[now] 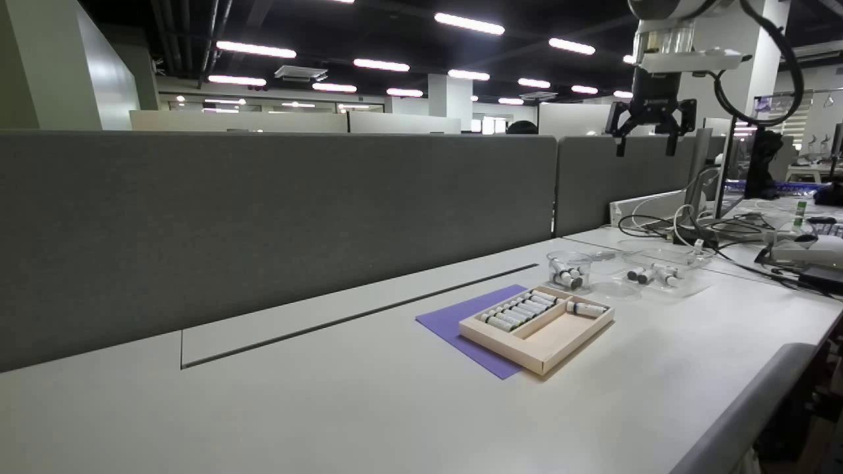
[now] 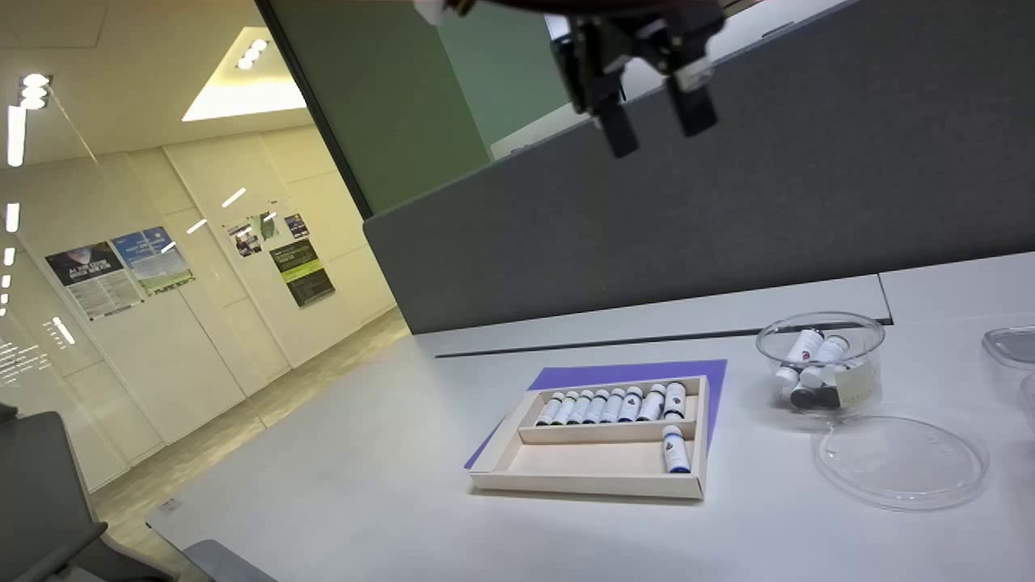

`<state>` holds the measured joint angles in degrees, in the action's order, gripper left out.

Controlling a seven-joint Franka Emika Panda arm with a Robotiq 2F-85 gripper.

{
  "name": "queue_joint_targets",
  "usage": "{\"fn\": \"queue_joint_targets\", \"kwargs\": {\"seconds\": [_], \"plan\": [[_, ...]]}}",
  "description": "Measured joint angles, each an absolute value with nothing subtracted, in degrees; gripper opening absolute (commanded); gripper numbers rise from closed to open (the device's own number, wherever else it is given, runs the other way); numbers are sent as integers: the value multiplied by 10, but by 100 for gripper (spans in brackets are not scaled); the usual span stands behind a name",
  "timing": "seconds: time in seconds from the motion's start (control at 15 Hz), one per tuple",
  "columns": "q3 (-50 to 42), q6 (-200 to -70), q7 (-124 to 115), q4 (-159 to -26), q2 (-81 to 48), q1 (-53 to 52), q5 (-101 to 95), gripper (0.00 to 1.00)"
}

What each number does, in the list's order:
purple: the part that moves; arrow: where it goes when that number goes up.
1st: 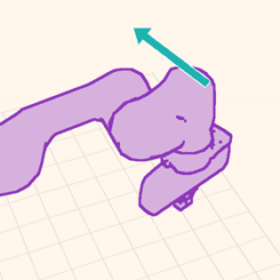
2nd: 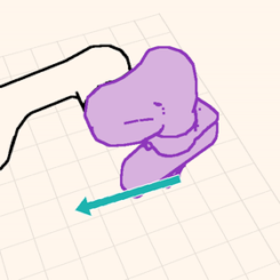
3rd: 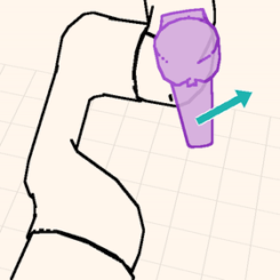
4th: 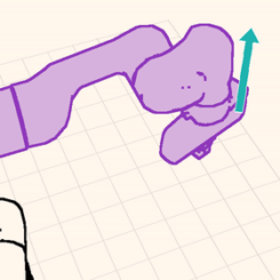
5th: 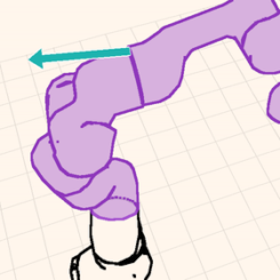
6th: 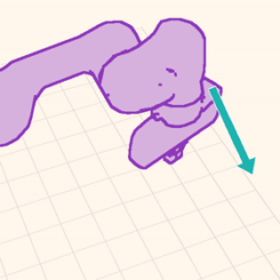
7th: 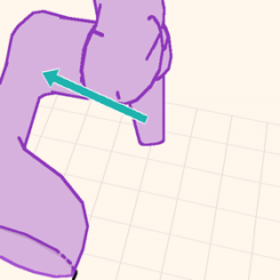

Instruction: Remove two bottles from the container on the right and place them in the container on the left

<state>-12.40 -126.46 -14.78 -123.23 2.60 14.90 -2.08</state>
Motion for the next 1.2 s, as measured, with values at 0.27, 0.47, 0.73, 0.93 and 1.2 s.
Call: {"fn": "queue_joint_targets", "kwargs": {"seconds": [0.27, 0.47, 0.73, 0.93, 1.2], "plan": [[-170, -1340, -164, -1144, -102, 179, -22, 100], [-200, -1328, -167, -1072, -176, 204, -14, 100], [-198, -1332, -166, -1077, -175, 194, -13, 100], [-198, -1332, -166, -1078, -173, 193, -13, 100], [-198, -1332, -165, -1078, -174, 193, -13, 100]]}}
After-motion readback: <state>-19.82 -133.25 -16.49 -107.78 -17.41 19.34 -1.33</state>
